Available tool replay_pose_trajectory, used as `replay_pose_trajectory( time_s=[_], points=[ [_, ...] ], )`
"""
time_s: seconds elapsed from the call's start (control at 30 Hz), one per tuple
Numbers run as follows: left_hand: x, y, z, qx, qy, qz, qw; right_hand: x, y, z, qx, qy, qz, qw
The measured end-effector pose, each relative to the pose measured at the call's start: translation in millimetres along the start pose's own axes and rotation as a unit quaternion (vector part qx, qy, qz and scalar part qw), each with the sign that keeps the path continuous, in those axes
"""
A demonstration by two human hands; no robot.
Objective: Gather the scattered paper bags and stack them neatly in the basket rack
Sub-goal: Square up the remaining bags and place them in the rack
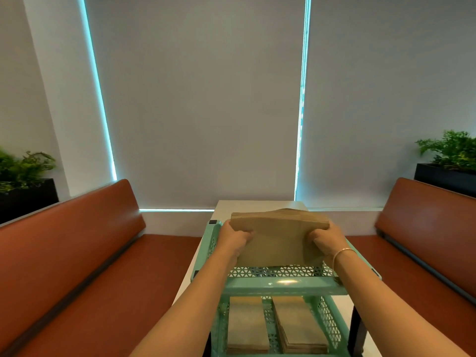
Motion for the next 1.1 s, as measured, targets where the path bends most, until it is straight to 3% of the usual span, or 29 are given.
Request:
replay_pose_trajectory(
  time_s=[0.23, 0.53, 0.63, 0.77, 0.87, 0.93, 1.0, 1.1],
  points=[
    [0, -3, 13, -0.020, 0.022, 0.019, 0.999, -1, 8, 0, -0.042, -0.047, -0.047, 0.997],
    [6, -18, 6, -0.077, 0.012, 0.058, 0.995, 9, 1, -8, 0.000, -0.105, -0.036, 0.994],
    [3, -3, 15, -0.012, 0.037, 0.019, 0.999, 10, -10, -4, -0.078, -0.111, -0.028, 0.990],
    [2, 11, 15, 0.145, 0.064, -0.004, 0.987, 17, -26, -12, -0.245, -0.134, -0.036, 0.960],
    [18, 15, -20, 0.208, -0.026, 0.021, 0.978, 22, -19, -26, -0.359, -0.102, -0.091, 0.923],
    [32, 21, -48, 0.194, -0.098, -0.007, 0.976, 26, -11, -41, -0.436, -0.103, -0.137, 0.883],
    [34, 24, -57, 0.150, -0.095, -0.044, 0.983, 30, -6, -52, -0.476, -0.106, -0.161, 0.858],
    [29, 26, -49, 0.086, -0.080, -0.067, 0.991, 33, -4, -45, -0.384, -0.106, -0.139, 0.907]
  ],
)
Point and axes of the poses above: each hand's wrist, its own x-axis away from the middle knuckle, its own z-axis out of the back of the hand, y = z × x, the point moved 8 cm from there along -x, towards the middle knuckle, and after that the axes turned 7 degrees about -x, right-handed, at the moved point
